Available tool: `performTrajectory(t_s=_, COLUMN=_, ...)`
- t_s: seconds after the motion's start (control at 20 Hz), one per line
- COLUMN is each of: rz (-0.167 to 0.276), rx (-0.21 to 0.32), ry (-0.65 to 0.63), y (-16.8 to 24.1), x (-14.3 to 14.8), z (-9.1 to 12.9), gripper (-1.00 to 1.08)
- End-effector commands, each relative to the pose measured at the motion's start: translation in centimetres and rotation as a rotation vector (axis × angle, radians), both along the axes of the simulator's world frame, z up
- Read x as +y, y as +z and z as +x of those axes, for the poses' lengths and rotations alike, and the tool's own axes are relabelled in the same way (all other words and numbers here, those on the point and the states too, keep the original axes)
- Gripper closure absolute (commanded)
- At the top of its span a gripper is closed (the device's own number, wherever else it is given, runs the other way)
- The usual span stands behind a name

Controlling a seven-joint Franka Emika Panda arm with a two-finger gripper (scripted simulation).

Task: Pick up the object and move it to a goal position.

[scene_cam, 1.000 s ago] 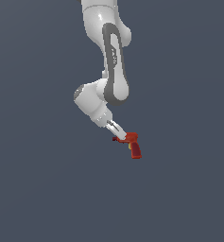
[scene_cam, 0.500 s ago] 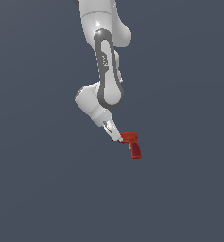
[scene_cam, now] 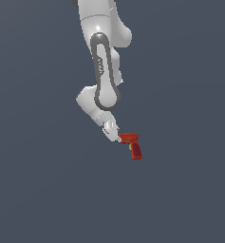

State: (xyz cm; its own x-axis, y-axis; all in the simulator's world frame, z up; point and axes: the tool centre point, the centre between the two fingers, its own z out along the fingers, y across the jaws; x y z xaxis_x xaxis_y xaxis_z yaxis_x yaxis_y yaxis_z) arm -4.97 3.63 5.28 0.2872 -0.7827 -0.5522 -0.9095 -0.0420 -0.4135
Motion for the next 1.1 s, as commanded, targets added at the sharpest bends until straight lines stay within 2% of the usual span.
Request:
performTrajectory(t_s=0.0, rz=0.008, rx=0.005, ry=-0.017, y=-0.1, x=0.0, z=-0.1, gripper=-1.00)
performTrajectory(t_s=1.05, rz=0.010, rx=0.007, ry=-0.023, y=-2.3, x=1.9, z=0.8, gripper=-1.00)
